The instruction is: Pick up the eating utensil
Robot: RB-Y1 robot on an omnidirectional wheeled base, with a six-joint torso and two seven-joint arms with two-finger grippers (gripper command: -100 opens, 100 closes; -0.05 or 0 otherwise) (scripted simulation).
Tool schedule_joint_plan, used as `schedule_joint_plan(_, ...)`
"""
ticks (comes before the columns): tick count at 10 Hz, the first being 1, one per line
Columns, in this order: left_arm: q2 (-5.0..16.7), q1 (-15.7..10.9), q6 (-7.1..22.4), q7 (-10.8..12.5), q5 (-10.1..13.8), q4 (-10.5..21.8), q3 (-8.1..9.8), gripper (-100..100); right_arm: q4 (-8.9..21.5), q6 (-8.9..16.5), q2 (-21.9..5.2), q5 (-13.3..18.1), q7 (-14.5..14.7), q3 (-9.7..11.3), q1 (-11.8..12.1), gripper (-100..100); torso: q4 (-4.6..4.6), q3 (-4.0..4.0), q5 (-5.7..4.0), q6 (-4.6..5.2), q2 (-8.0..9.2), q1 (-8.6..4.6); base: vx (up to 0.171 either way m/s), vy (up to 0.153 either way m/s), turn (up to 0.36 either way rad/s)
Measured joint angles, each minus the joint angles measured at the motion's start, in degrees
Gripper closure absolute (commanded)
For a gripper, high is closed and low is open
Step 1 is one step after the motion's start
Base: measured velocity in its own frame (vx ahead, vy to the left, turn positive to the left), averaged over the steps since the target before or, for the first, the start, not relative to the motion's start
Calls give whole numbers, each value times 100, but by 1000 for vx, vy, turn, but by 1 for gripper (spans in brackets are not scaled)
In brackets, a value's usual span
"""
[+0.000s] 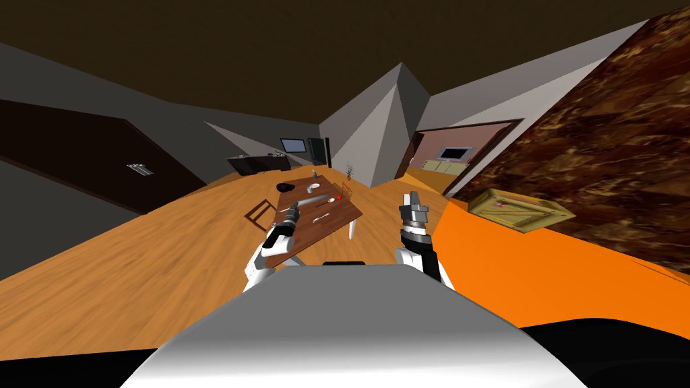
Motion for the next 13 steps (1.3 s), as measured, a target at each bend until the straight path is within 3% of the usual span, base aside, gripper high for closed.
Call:
schedule_joint_plan(3, 24, -120, 456, -2, 54, 199, 143, -100, 0, 0, 0, 0, 0, 0, 0, 0, 0, 1, -1, 0, 1, -1, -3, 3, 12)
schedule_joint_plan(4, 104, -239, 585, 15, 112, 427, 214, -100, 0, 0, 0, 0, 0, 0, 0, 0, 0, 0, 0, 0, 0, 0, 0, 0, 0)
schedule_joint_plan(13, 277, -774, 1850, 103, 229, 1367, 660, -100, 0, 0, 0, 0, 0, 0, 0, 0, -1, -2, -1, 1, -4, -5, 4, -3, -28)
